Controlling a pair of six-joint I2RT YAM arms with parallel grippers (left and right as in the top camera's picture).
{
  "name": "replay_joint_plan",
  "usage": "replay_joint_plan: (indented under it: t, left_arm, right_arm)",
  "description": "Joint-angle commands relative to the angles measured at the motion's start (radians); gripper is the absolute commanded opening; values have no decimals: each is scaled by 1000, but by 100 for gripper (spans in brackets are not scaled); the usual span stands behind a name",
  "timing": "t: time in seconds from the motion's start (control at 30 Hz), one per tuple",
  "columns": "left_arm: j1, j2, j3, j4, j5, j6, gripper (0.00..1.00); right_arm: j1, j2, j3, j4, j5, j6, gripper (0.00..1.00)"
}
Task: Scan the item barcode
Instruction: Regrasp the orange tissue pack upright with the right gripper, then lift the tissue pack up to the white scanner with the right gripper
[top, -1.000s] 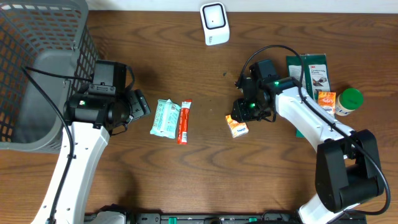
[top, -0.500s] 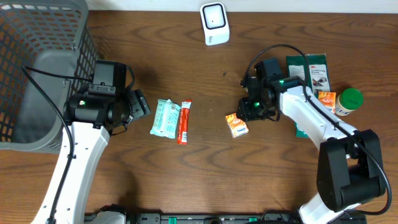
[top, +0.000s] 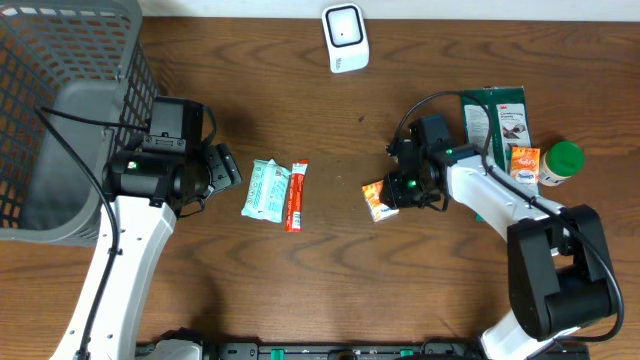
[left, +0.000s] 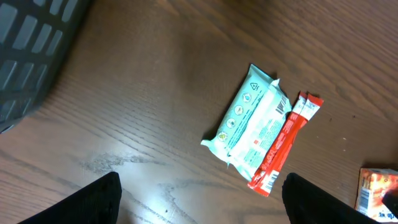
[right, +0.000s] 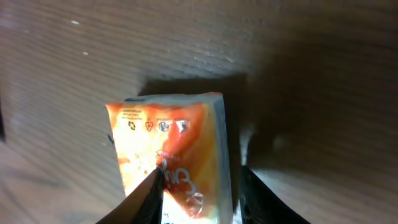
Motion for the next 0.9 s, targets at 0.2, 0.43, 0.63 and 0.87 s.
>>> replay_joint_plan:
  t: [0.2,0.43,0.63,0.87]
  left_arm:
    - [5,-2,5,-3,-13,10,84]
    - [5,-2,5,-3,-13,10,83]
    - [5,-2,5,-3,-13,10,83]
    - [5,-2,5,-3,-13,10,83]
  right_arm:
    - [-5,2,-64,91,-12,18,2]
    - [-5,-87,57,-61,-15,17,1]
    - [19,-190,221,-233,98,37,1]
    - [103,-194,536,-522,449,88,1]
